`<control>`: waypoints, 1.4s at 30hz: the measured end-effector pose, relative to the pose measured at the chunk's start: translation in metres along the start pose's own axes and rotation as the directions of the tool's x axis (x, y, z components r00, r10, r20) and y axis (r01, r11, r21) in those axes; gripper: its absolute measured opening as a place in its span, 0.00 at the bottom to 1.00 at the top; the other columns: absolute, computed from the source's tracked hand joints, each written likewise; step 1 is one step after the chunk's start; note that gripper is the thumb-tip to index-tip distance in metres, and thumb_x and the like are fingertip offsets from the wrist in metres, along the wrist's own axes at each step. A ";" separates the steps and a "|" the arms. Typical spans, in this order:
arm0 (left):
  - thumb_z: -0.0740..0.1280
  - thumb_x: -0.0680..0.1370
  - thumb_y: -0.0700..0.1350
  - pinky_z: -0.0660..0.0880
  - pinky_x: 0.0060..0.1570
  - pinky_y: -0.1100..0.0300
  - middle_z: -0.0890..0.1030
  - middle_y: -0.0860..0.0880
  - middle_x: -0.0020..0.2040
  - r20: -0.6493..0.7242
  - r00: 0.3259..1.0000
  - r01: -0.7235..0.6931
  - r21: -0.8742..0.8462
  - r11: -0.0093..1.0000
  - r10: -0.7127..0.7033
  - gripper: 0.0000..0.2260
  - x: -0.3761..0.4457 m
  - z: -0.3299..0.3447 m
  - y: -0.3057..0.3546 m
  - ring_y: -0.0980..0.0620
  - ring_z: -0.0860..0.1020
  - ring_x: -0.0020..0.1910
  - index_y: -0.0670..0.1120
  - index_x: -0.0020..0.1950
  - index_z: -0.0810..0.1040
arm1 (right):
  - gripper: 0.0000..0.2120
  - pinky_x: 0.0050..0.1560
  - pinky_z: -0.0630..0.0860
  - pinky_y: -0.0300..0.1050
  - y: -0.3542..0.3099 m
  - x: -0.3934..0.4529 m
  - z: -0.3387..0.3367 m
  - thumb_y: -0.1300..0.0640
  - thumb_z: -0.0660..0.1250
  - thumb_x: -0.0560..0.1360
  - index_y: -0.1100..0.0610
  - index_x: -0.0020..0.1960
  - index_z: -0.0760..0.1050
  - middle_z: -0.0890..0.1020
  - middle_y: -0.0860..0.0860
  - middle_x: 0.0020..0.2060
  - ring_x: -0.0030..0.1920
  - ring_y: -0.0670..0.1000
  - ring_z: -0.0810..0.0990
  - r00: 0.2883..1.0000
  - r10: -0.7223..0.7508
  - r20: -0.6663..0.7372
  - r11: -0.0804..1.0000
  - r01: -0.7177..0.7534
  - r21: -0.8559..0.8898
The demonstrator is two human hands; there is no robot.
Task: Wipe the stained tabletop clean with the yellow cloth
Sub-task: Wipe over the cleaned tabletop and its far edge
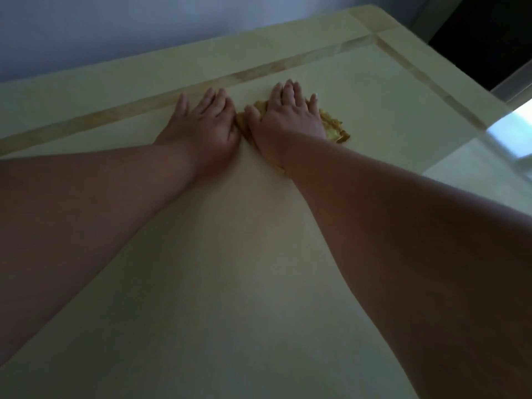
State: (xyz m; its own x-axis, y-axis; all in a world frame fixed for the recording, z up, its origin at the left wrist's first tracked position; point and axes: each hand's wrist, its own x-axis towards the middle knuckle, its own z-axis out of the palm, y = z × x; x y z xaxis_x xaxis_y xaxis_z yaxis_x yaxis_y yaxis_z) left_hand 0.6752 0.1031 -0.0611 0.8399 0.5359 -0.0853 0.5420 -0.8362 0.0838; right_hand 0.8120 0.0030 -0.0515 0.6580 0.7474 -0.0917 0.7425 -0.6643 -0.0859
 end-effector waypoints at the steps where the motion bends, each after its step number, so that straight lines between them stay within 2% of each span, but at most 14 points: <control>1: 0.47 0.84 0.56 0.44 0.82 0.36 0.49 0.45 0.87 -0.001 1.000 -0.008 0.001 1.000 0.008 0.31 -0.001 -0.001 0.000 0.47 0.47 0.86 0.43 0.85 0.51 | 0.42 0.87 0.37 0.62 -0.003 -0.010 0.002 0.35 0.45 0.87 0.62 0.90 0.43 0.46 0.59 0.90 0.90 0.55 0.41 1.000 0.017 -0.001 1.000 -0.017 0.008; 9: 0.46 0.84 0.55 0.41 0.81 0.34 0.48 0.45 0.87 0.014 1.000 -0.025 -0.020 0.999 0.025 0.31 -0.011 -0.007 0.004 0.46 0.45 0.86 0.46 0.86 0.53 | 0.44 0.86 0.36 0.64 -0.014 -0.100 0.015 0.34 0.46 0.85 0.62 0.90 0.43 0.45 0.60 0.90 0.89 0.57 0.39 0.999 0.032 0.001 0.999 -0.032 0.040; 12: 0.44 0.84 0.58 0.38 0.79 0.31 0.47 0.47 0.87 0.021 0.999 0.050 0.037 0.998 -0.050 0.31 -0.019 -0.007 0.013 0.44 0.44 0.86 0.47 0.86 0.51 | 0.47 0.86 0.36 0.63 -0.015 -0.127 0.018 0.31 0.46 0.83 0.61 0.90 0.42 0.44 0.60 0.90 0.89 0.57 0.38 1.000 0.024 -0.006 0.999 -0.024 0.037; 15: 0.45 0.84 0.59 0.39 0.78 0.29 0.48 0.47 0.87 0.043 0.987 0.156 0.049 0.987 -0.158 0.31 -0.033 -0.011 0.026 0.42 0.44 0.86 0.47 0.85 0.51 | 0.48 0.87 0.37 0.63 -0.011 -0.149 0.018 0.30 0.45 0.82 0.61 0.90 0.41 0.43 0.59 0.90 0.89 0.56 0.38 1.000 -0.012 0.003 1.000 0.012 0.016; 20: 0.46 0.85 0.60 0.40 0.78 0.29 0.53 0.44 0.86 -0.023 0.986 0.167 0.006 0.986 -0.167 0.30 -0.075 0.002 0.038 0.41 0.47 0.85 0.46 0.83 0.58 | 0.49 0.87 0.37 0.63 0.008 -0.192 0.020 0.28 0.44 0.82 0.60 0.90 0.40 0.42 0.59 0.90 0.89 0.56 0.36 0.998 -0.056 0.012 0.998 0.056 -0.013; 24: 0.48 0.85 0.60 0.42 0.78 0.29 0.55 0.42 0.86 -0.057 0.971 0.227 -0.076 0.971 -0.232 0.31 -0.113 0.003 0.034 0.40 0.50 0.85 0.43 0.82 0.61 | 0.49 0.87 0.36 0.62 0.027 -0.235 0.024 0.27 0.42 0.82 0.60 0.90 0.39 0.41 0.58 0.90 0.89 0.55 0.35 0.997 -0.071 0.015 0.997 0.071 -0.012; 31: 0.52 0.84 0.61 0.47 0.81 0.34 0.56 0.41 0.85 -0.066 0.966 0.248 -0.023 0.969 -0.249 0.33 -0.200 0.017 0.017 0.40 0.52 0.85 0.41 0.83 0.59 | 0.49 0.87 0.36 0.61 0.063 -0.308 0.026 0.27 0.40 0.81 0.59 0.90 0.38 0.40 0.57 0.90 0.89 0.54 0.34 0.996 -0.084 0.031 0.996 0.085 -0.024; 42: 0.49 0.85 0.64 0.45 0.82 0.39 0.50 0.43 0.87 -0.041 0.966 0.254 0.000 0.967 -0.254 0.36 -0.296 0.032 0.072 0.43 0.48 0.86 0.42 0.85 0.52 | 0.49 0.87 0.36 0.60 0.137 -0.433 0.029 0.25 0.37 0.81 0.58 0.89 0.35 0.37 0.56 0.89 0.87 0.54 0.31 0.996 -0.063 0.068 0.997 0.066 -0.048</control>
State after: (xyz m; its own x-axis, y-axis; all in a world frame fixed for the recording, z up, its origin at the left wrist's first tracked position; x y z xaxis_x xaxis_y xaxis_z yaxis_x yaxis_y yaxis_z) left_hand 0.4653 -0.1195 -0.0618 0.6753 0.7349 -0.0625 0.7376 -0.6727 0.0592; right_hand 0.6253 -0.4116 -0.0527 0.6002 0.7850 -0.1533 0.7895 -0.6122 -0.0436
